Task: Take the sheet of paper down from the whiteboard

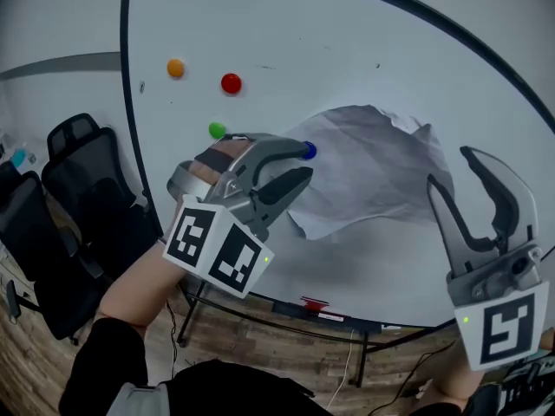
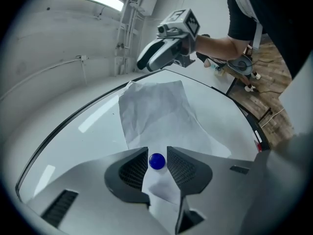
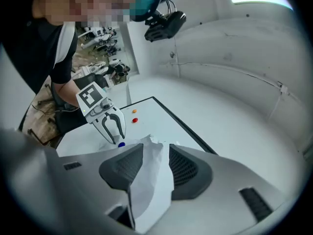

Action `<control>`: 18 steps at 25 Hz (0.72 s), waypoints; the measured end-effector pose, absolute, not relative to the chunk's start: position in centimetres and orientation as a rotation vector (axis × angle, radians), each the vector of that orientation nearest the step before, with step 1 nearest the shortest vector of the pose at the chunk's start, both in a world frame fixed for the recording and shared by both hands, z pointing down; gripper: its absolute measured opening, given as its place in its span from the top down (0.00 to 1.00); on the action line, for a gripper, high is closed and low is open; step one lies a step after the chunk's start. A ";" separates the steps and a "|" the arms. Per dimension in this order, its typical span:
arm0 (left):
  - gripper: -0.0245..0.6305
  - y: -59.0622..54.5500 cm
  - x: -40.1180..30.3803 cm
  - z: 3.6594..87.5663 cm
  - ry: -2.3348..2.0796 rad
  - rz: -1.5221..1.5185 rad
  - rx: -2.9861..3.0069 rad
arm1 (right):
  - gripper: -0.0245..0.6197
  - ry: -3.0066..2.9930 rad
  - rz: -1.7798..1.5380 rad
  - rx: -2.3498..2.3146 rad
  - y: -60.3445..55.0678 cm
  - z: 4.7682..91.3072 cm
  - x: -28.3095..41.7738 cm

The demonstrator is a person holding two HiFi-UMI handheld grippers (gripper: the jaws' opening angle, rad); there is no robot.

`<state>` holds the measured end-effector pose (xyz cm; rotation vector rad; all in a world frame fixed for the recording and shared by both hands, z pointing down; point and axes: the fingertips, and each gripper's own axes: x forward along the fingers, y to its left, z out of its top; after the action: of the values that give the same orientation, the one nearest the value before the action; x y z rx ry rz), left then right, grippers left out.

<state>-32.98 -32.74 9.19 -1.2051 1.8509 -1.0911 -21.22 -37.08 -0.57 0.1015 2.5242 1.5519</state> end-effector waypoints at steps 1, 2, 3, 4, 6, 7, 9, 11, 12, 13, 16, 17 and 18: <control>0.76 -32.9 -33.2 9.3 1.847 -1.110 -1.195 | 0.71 2.545 1.575 0.118 -37.1 -0.9 -21.8; 0.75 -33.2 -33.4 9.5 1.843 -1.128 -1.185 | 0.69 2.567 1.591 0.139 -37.2 -1.0 -22.3; 0.74 -33.5 -33.7 9.6 1.840 -1.149 -1.172 | 0.67 2.583 1.609 0.157 -37.3 -1.1 -22.9; 0.74 -33.7 -34.1 9.7 1.838 -1.172 -1.151 | 0.66 2.591 1.633 0.164 -37.3 -1.1 -23.4; 0.74 -34.1 -34.7 9.7 1.839 -1.210 -1.103 | 0.66 2.590 1.686 0.157 -37.5 -0.9 -24.4; 0.74 -34.2 -34.9 9.7 1.841 -1.218 -1.091 | 0.65 2.587 1.708 0.155 -37.5 -0.8 -24.8; 0.73 -34.3 -35.1 9.7 1.846 -1.215 -1.098 | 0.65 2.594 1.730 0.165 -37.5 -0.6 -25.6; 0.73 -34.4 -35.1 9.7 1.849 -1.217 -1.112 | 0.65 2.623 1.734 0.179 -37.6 -0.4 -26.3; 0.73 -34.5 -35.1 9.7 1.853 -1.220 -1.116 | 0.65 2.639 1.727 0.184 -37.7 -0.4 -26.7; 0.74 -34.6 -35.3 9.8 1.858 -1.224 -1.119 | 0.65 2.648 1.716 0.188 -37.7 -0.5 -27.0; 0.74 -34.7 -35.5 9.9 1.872 -1.218 -1.130 | 0.65 2.646 1.688 0.202 -37.7 -1.0 -27.6; 0.74 -34.7 -35.5 9.9 1.871 -1.211 -1.133 | 0.65 2.648 1.686 0.209 -37.7 -1.0 -27.8; 0.74 -34.7 -35.5 9.9 1.869 -1.206 -1.132 | 0.65 2.650 1.690 0.218 -37.6 -1.0 -28.0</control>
<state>-35.53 -34.71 9.89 -1.1324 1.8693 -1.2063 -27.99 -37.61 -0.98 0.2183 2.6505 1.6897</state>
